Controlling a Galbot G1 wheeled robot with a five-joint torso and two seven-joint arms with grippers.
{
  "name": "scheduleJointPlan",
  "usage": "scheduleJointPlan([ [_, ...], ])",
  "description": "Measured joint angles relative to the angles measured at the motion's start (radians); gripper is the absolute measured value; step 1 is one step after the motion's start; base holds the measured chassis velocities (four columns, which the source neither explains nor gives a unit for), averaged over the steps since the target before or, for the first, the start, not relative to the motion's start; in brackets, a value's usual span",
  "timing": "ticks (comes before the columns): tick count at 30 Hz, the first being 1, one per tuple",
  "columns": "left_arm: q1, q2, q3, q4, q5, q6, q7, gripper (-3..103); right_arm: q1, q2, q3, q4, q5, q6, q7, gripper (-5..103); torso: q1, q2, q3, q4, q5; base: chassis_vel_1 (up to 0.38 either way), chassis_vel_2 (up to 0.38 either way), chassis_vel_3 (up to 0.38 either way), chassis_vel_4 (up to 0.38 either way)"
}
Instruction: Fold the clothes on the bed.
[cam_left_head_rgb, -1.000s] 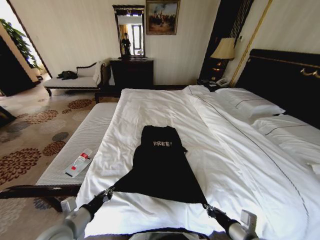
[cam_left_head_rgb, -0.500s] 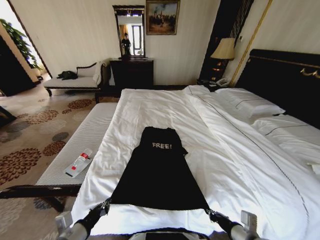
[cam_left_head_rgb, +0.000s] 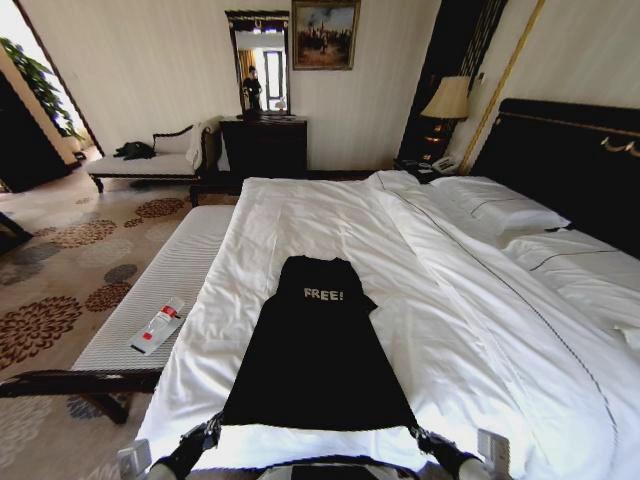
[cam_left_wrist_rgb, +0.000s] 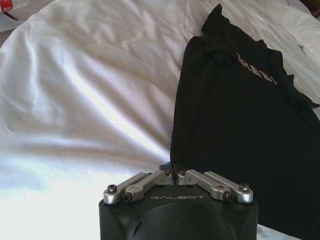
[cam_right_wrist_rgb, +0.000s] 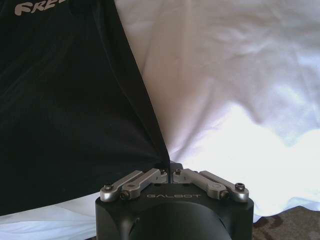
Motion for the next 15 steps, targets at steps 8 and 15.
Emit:
scheduleJointPlan([
  [8,-0.023,-0.009,0.063,0.02,0.116,-0.009,-0.019,20,0.003,0.015,-0.037,-0.007,-0.062,0.037,-0.017,13,0.0,0.0,0.0,0.0,-0.0001,0.0,0.0,0.0,0.0],
  [15,-0.008,-0.014,0.081,0.018,0.18,-0.024,-0.029,53,-0.006,0.02,0.007,0.015,-0.043,0.051,-0.008,40,0.0,0.0,0.0,0.0,-0.0001,0.0,0.0,0.0,0.0],
])
